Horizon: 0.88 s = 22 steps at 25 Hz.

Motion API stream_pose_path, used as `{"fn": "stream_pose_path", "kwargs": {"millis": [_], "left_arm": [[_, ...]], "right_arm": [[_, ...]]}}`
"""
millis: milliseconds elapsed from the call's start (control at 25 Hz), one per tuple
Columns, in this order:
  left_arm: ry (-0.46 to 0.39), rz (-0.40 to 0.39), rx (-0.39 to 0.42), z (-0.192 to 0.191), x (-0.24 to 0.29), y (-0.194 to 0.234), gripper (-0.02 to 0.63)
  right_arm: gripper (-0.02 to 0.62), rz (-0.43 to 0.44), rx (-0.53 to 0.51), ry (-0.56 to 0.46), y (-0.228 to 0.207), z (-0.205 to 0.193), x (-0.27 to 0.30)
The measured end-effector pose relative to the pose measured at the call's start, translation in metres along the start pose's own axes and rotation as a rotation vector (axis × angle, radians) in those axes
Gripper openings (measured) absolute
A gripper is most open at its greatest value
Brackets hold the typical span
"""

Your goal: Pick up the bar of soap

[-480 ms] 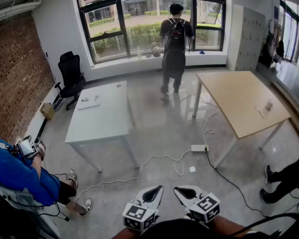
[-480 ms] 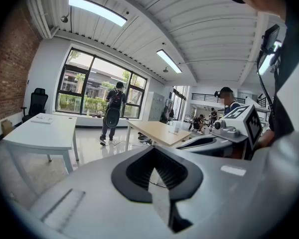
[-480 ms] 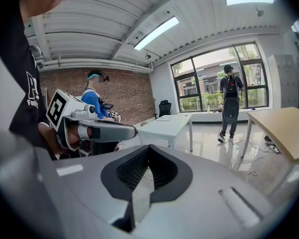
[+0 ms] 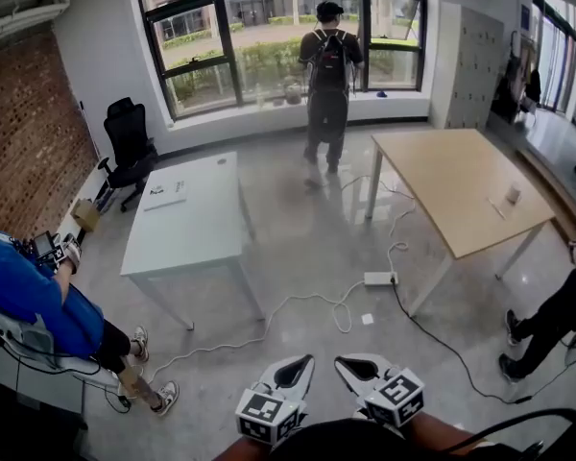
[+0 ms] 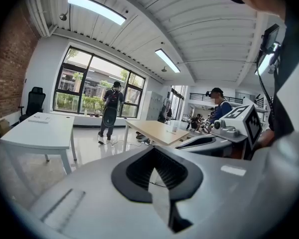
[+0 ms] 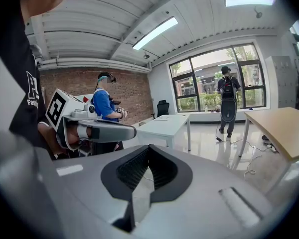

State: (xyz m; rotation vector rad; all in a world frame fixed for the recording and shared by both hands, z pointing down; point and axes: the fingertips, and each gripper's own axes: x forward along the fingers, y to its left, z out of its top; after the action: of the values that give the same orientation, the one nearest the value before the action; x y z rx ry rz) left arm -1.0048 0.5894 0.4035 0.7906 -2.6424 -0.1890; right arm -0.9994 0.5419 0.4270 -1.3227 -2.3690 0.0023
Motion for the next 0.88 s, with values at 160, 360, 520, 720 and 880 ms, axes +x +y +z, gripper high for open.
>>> {"fn": "stream_pose_path", "kwargs": {"millis": [160,360,520,720,880], "left_arm": [[-0.003,-0.031,-0.001,-0.007,-0.003,0.0,0.008],[0.007,-0.084,0.006,-0.009,-0.012,-0.005,0.008],[0.01,-0.127,0.007,-0.013,-0.031,-0.007,0.008],[0.05,-0.194,-0.012,-0.041,-0.051,-0.005,0.008],[0.061,-0.217,-0.001,-0.052,-0.064,-0.006,0.008]], "right_arm": [[0.005,-0.025,0.009,0.001,0.005,-0.004,0.0],[0.005,-0.058,0.012,0.0,0.017,-0.003,-0.003],[0.005,-0.102,0.011,-0.017,0.035,0.0,-0.005],[0.005,-0.157,0.035,-0.005,0.071,-0.016,-0.012],[0.005,-0.188,0.058,0.021,0.091,-0.036,-0.021]]}}
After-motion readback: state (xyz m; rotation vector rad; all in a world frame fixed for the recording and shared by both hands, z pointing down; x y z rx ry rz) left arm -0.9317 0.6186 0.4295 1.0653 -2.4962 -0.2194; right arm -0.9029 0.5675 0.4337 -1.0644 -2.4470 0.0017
